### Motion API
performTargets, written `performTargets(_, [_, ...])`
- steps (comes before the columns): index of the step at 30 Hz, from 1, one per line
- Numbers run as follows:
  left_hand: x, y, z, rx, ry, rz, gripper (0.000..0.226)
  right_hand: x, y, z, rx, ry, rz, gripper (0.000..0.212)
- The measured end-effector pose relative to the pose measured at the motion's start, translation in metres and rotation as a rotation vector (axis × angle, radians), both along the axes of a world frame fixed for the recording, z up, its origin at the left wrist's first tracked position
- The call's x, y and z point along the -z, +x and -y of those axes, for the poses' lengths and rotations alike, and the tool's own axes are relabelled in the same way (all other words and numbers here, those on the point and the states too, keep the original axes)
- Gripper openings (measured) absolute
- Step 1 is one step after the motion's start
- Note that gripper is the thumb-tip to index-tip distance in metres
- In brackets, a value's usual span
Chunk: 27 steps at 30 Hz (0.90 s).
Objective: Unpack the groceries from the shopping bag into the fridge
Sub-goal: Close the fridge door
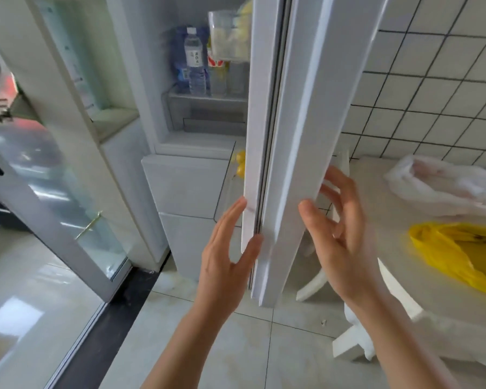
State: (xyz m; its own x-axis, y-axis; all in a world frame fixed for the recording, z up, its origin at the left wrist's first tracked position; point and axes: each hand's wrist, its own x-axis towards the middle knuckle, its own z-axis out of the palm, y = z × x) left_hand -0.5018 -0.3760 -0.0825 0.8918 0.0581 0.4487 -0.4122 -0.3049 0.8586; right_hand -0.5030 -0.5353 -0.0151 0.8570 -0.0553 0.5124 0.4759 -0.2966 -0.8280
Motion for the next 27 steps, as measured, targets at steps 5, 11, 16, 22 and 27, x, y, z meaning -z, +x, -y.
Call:
performTargets(5, [-0.006, 0.004, -0.034, -0.002, -0.144, 0.0, 0.05, -0.001, 0.016, -0.052, -0.001, -0.095, 0.046, 0.057])
performTargets(11, [-0.004, 0.03, -0.096, -0.036, -0.237, 0.02, 0.048, -0.003, 0.042, -0.115, 0.031, -0.147, 0.063, 0.067])
performTargets(16, [-0.005, 0.055, -0.147, -0.02, -0.262, -0.001, 0.052, -0.001, 0.067, -0.171, 0.08, -0.177, 0.096, 0.071])
performTargets(22, [-0.008, 0.097, -0.21, 0.076, -0.22, -0.024, 0.059, 0.001, 0.103, -0.228, 0.12, -0.199, 0.114, 0.059])
performTargets(27, [-0.012, 0.137, -0.25, 0.112, -0.218, -0.042, 0.058, 0.001, 0.134, -0.265, 0.139, -0.218, 0.139, 0.055])
